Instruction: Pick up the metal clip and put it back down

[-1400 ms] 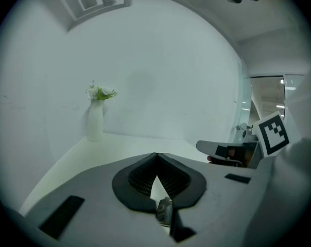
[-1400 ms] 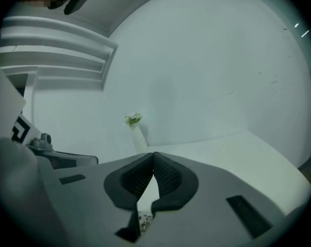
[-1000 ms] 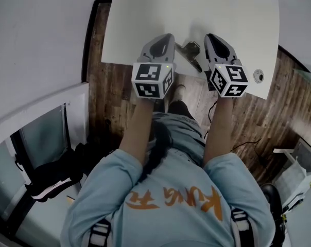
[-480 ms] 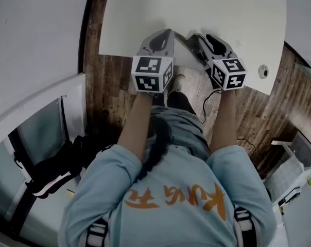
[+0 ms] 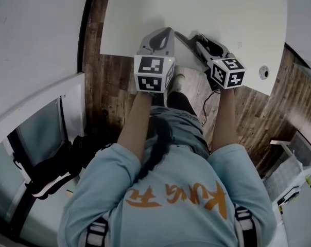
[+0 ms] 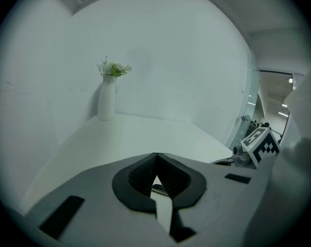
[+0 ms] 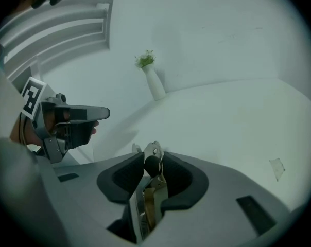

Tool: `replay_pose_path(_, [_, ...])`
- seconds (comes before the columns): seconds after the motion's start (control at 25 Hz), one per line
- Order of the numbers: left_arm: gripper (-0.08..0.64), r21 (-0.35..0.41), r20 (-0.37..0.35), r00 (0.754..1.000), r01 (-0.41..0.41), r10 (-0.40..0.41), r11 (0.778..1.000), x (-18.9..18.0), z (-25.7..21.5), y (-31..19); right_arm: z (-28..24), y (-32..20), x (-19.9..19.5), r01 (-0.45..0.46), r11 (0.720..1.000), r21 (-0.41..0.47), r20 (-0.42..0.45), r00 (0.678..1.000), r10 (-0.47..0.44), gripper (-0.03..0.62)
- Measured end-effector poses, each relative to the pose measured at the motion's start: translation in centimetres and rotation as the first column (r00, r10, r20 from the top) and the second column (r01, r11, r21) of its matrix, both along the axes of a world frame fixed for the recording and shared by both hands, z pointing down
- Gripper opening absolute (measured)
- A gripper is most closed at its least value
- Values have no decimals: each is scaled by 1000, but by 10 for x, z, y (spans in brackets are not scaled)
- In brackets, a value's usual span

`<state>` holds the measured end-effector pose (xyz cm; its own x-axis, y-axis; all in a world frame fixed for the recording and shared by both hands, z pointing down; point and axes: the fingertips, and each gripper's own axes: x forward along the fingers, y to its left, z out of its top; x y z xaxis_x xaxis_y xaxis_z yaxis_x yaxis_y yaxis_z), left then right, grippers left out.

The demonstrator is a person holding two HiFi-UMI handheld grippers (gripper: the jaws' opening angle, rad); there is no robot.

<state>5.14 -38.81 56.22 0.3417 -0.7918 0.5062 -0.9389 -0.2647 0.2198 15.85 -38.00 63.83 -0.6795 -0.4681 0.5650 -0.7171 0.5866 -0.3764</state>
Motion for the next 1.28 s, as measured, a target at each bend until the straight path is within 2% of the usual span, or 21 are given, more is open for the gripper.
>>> replay_pose_path(0.28, [17, 5, -1, 1000, 14, -14, 1000, -9, -1, 0, -14, 5, -9, 0, 1000, -6, 26, 1000, 1, 60])
replay_pose_path(0.44, [17, 5, -6, 999, 36, -36, 999, -23, -1, 0, -20, 12, -25, 27, 1000, 3, 6, 1000, -27, 43])
replay_pose_path(0.64, [17, 18, -15, 998, 61, -61, 998, -35, -8, -5, -32, 6, -31, -16, 1000, 20, 1, 1000, 16, 37])
replay_pose_path(1.0, [17, 82, -32, 996, 82, -79, 993, -59, -33, -23, -83, -19, -43, -33, 988, 153, -17, 999, 36, 34])
replay_pose_path(1.28, [17, 146, -28, 994, 112, -109, 983, -92, -61, -43, -136, -51, -40, -139, 948, 287, -13, 989, 149, 35])
